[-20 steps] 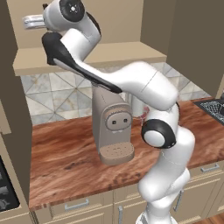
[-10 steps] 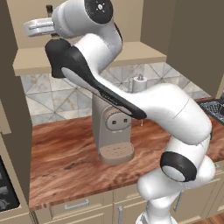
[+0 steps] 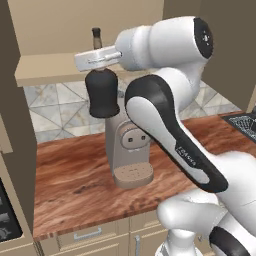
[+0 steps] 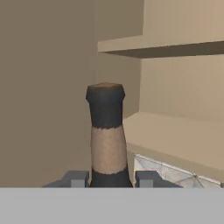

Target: Get the candle and the liquor from the cabinet and move them to the dining counter.

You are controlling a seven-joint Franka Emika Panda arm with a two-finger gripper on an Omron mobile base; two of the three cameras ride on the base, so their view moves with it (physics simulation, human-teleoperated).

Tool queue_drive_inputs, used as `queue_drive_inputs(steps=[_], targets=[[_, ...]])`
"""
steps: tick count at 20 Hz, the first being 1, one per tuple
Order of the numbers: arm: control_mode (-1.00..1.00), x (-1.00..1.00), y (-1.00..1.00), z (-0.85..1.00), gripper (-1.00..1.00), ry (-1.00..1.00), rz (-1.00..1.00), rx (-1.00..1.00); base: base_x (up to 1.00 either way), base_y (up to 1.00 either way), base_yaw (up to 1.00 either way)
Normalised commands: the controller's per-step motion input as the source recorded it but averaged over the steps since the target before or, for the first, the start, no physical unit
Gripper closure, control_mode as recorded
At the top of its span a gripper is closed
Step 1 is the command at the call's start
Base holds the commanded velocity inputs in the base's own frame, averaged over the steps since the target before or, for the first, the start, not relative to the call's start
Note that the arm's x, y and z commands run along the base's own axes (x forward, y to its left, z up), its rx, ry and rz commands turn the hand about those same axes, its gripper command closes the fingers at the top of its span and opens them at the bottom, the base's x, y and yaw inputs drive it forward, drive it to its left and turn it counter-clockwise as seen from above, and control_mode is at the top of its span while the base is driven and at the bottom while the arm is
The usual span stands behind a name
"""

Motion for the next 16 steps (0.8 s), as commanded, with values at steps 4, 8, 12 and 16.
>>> queue_drive_inputs(steps=[4,8,12,16], targets=[[-1.0,-0.44,-0.62,-0.58,1.0,0.01,0.22,0.0,0.0,0.0,0.0],[-1.0,-0.15,-0.58,-0.35,1.0,0.0,0.17,0.0,0.0,0.0,0.0],[-1.0,-0.1,-0.54,-0.28,1.0,0.0,0.13,0.0,0.0,0.0,0.0],[-1.0,-0.35,-0.42,-0.44,1.0,0.02,0.18,0.0,0.0,0.0,0.0]])
